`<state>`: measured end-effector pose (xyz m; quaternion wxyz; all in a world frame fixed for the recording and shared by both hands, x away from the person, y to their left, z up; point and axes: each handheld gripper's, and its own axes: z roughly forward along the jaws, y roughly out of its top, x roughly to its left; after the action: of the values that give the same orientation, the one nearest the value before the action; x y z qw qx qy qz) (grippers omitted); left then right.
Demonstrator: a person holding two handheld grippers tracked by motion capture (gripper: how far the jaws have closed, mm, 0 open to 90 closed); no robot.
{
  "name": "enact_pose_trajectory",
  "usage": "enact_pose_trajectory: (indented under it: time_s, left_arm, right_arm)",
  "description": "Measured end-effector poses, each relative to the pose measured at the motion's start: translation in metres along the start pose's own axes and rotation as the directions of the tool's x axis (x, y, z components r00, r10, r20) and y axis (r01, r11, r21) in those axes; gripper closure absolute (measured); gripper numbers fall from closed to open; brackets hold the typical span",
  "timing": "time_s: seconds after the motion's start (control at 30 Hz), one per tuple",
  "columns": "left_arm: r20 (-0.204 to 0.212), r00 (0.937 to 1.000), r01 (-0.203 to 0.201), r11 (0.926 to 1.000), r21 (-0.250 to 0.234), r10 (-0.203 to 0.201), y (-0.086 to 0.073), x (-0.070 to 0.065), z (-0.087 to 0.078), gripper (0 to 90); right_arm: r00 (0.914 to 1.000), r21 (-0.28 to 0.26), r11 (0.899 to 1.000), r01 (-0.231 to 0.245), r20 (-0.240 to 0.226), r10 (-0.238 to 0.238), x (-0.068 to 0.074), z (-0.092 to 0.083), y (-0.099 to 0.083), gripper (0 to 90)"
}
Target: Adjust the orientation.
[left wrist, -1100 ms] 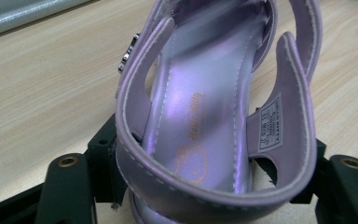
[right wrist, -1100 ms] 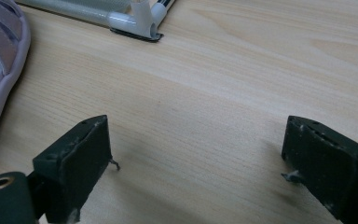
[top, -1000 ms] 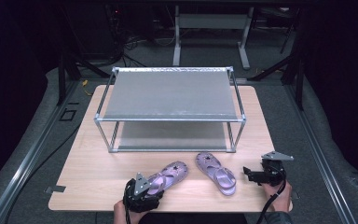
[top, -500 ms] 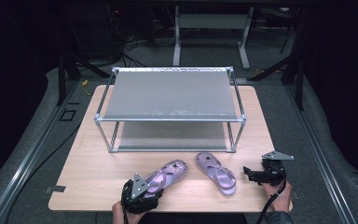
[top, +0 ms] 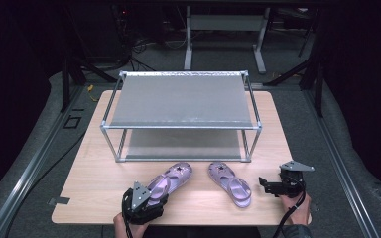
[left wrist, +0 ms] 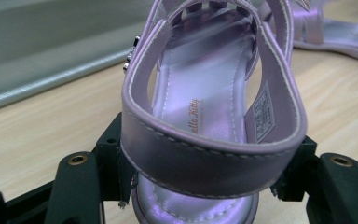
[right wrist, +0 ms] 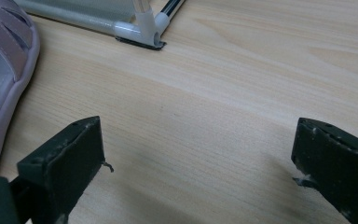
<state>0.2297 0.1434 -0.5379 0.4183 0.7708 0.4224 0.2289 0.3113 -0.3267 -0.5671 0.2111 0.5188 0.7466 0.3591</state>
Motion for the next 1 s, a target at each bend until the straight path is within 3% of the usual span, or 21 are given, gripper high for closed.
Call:
enact_pose_trajectory:
  time_s: [0.2,0.43,0.67,0.9,1.0]
  left_arm:
    - [-0.052,0.9977,0.043,0.9990,-0.007,-0.044,0.007,0.013,0.002,36.5]
    - [-0.076,0.9947,0.068,0.9974,-0.025,-0.070,0.020,0.017,0.009,36.6]
    - [-0.101,0.9900,0.093,0.9946,-0.046,-0.098,0.040,0.024,0.029,36.6]
    - [-0.132,0.9847,0.109,0.9929,-0.048,-0.114,0.049,0.026,0.044,36.7]
    - [-0.136,0.9806,0.135,0.9894,-0.053,-0.141,0.051,0.029,0.056,36.7]
  right_arm:
    - [0.9998,-0.002,1.000,-0.015,-0.010,0.015,-0.002,-0.001,0.000,0.3]
    - [0.9998,0.002,1.000,-0.017,-0.013,0.017,-0.002,-0.001,0.000,0.8]
    - [0.9992,-0.001,1.000,-0.027,-0.028,0.027,-0.003,-0.002,0.000,1.3]
    - [0.9994,0.002,1.000,-0.027,-0.020,0.027,-0.003,-0.001,0.000,1.5]
    - [0.9993,0.003,1.000,-0.025,-0.028,0.025,-0.003,-0.001,0.000,1.7]
